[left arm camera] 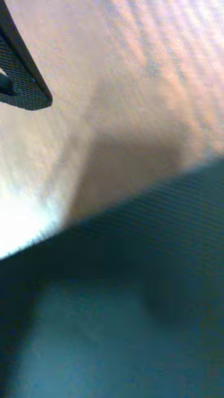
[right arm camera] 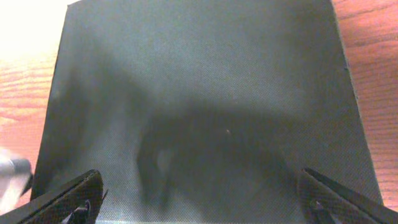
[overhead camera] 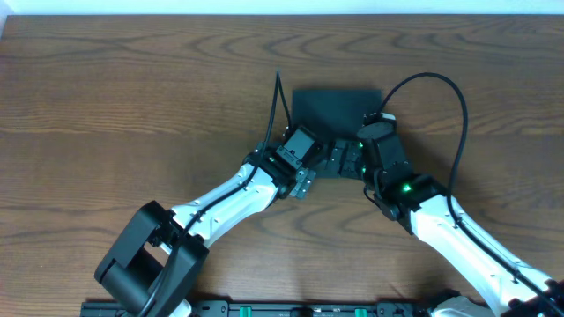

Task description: Pack container

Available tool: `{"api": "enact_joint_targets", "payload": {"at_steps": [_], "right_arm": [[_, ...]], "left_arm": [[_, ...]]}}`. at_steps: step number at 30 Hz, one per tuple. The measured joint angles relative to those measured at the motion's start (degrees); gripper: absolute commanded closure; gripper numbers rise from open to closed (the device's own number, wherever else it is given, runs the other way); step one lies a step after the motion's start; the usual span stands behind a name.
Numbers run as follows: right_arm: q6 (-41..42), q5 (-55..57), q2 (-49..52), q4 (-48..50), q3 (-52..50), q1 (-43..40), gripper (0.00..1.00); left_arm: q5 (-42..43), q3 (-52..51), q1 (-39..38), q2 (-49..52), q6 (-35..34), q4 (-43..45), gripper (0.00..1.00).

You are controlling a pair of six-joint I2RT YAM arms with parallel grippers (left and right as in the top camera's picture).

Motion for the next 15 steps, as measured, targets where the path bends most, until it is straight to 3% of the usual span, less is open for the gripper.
{"api": "enact_joint_targets", "payload": {"at_steps": [7, 15], "right_arm": [[-0.2, 0.5, 0.0, -0.5, 0.0, 0.0, 0.01], [-0.3, 0.8, 0.0, -0.9, 0.0, 0.0, 0.01]], "left_arm": [[-0.4, 0.0, -0.2, -6.3, 0.0, -3.9, 0.04], [-0.7, 0.7, 0.1, -12.9, 3.3, 3.3, 0.04]]}}
